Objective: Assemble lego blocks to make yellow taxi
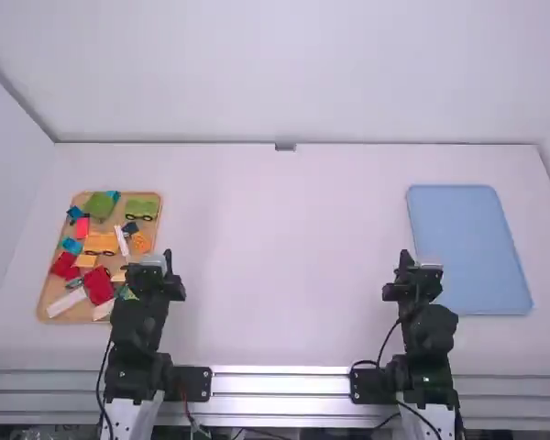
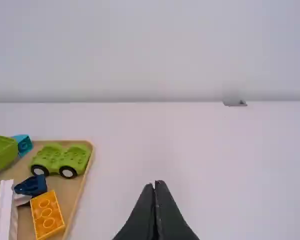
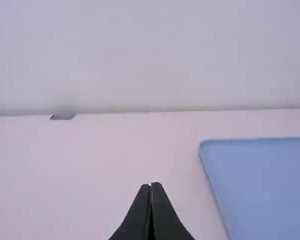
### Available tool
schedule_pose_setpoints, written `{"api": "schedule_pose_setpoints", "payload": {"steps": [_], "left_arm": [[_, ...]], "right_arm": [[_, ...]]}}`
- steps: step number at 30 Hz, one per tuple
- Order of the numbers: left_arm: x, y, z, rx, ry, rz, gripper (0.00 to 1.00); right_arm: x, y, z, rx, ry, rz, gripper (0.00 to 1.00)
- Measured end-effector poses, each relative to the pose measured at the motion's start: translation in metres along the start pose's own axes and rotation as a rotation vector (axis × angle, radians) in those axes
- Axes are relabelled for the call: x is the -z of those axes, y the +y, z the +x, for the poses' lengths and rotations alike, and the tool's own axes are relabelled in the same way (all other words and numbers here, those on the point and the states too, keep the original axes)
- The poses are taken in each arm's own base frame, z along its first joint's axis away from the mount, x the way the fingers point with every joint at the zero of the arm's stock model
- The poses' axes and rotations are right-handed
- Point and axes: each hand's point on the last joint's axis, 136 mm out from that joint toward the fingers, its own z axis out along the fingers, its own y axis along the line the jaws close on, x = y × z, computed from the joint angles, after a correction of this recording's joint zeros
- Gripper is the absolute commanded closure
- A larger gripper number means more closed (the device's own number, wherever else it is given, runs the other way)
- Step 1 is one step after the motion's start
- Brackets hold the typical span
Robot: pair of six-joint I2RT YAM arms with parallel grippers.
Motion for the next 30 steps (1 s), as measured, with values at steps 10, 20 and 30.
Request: {"api": "schedule_pose_setpoints", "payload": {"steps": [10,20,30], "left_arm": [[-0.001,0.001,0.003,0.000,0.014,-0.003,0.95],[-0.002,0.004,-0.014,-0.021,0.056,-0.022,0.84],[-0.014,0.006,-0.046,-0.119,0.115,-0.028,0.67]], "right_arm": [[-0.001,0.001,0.003,0.005,0.016,-0.005,0.95],[-0.002,0.006,-0.015,0.033,0.074,-0.032,0.84],[-0.016,0.019,-0.070,0.106,0.104,-0.084,0.67]]}}
